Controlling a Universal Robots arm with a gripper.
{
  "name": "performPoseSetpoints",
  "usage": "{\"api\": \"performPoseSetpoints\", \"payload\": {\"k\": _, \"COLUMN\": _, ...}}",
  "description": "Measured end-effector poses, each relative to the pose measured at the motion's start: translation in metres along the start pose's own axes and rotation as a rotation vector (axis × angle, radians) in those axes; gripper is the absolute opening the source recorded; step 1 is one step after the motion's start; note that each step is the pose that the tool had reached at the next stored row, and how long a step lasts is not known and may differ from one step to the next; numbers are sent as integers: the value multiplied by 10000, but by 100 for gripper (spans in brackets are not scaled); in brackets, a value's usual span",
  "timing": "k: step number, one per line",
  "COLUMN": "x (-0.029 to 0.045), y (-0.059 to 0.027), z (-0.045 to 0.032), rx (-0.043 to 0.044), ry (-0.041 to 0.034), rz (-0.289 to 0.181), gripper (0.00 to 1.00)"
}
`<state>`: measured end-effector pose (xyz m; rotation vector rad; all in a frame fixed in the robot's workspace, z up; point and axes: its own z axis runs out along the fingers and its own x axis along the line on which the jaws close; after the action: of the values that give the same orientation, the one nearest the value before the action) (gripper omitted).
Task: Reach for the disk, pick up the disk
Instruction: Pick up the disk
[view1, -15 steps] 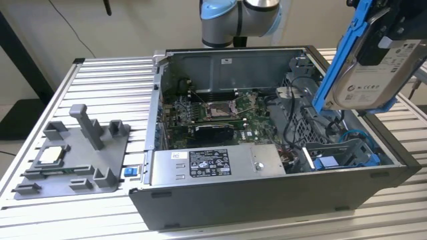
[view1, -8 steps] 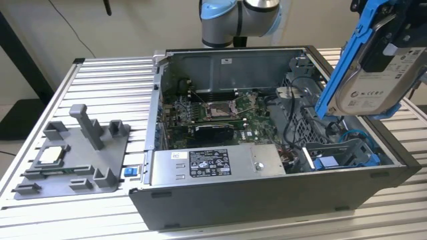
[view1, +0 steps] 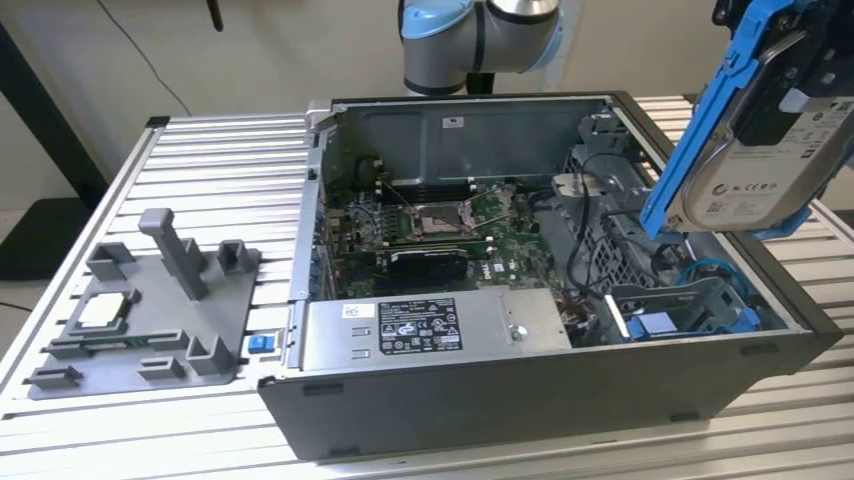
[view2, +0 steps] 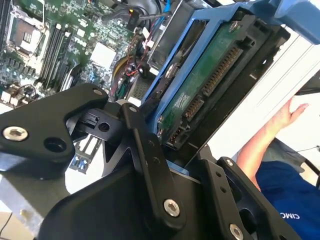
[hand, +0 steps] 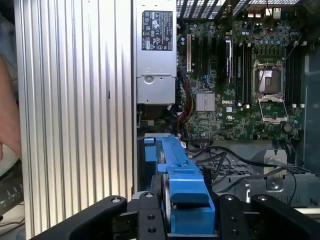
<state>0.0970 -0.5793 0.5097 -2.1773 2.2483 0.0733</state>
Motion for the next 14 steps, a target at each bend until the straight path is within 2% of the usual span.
{"api": "performPoseSetpoints", "payload": {"k": 6, "x": 2, "y": -2, "z": 12, "rx": 0, "ry": 0, "rz": -1, "gripper": 0}}
{"api": "performPoseSetpoints", "payload": {"k": 14, "x": 4, "y": -41, "z": 129, "rx": 1, "ry": 1, "rz": 14, "gripper": 0}}
